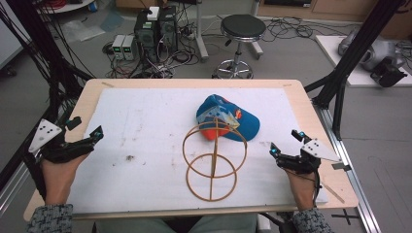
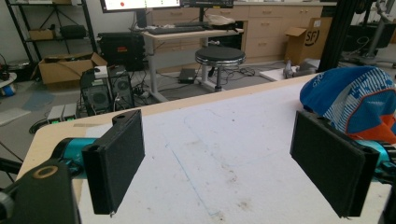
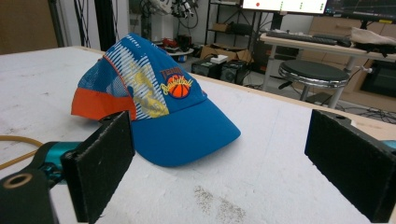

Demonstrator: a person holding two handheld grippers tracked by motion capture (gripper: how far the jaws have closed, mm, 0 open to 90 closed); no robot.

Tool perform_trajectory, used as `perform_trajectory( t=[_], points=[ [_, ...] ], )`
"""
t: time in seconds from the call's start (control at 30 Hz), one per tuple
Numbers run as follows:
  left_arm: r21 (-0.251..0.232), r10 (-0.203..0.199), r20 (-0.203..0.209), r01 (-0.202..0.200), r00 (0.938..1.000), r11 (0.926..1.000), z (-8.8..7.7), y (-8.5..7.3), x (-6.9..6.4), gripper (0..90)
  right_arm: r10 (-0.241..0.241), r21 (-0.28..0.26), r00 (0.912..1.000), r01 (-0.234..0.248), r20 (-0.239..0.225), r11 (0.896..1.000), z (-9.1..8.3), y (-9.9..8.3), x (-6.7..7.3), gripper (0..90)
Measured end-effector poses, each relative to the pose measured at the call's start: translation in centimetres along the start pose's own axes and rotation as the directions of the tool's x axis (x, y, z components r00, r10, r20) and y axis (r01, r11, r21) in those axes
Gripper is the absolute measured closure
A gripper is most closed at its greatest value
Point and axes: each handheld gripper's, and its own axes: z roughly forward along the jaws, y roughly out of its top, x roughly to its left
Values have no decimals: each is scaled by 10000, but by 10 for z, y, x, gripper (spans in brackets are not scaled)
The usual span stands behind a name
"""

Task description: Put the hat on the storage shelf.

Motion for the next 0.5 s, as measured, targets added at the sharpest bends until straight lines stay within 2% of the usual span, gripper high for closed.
perform_trajectory(
  t=[0.1,0.13,0.33,0.5],
  points=[
    [48,9,2,-9,10000,10000,1,-1,0,179,58,-11,10000,-58,7,10000,0,0,0,74],
    [76,10,12,-10,10000,10000,1,-1,0,179,287,-37,9995,-288,-142,9996,0,0,-1,74],
    [97,-28,15,28,10000,9999,0,-2,0,179,104,10,9996,-104,-263,9999,4,3,-2,74],
    [164,-76,128,74,9999,9998,1,-3,0,179,155,45,9992,-153,-375,9999,8,7,-3,74]
  ],
)
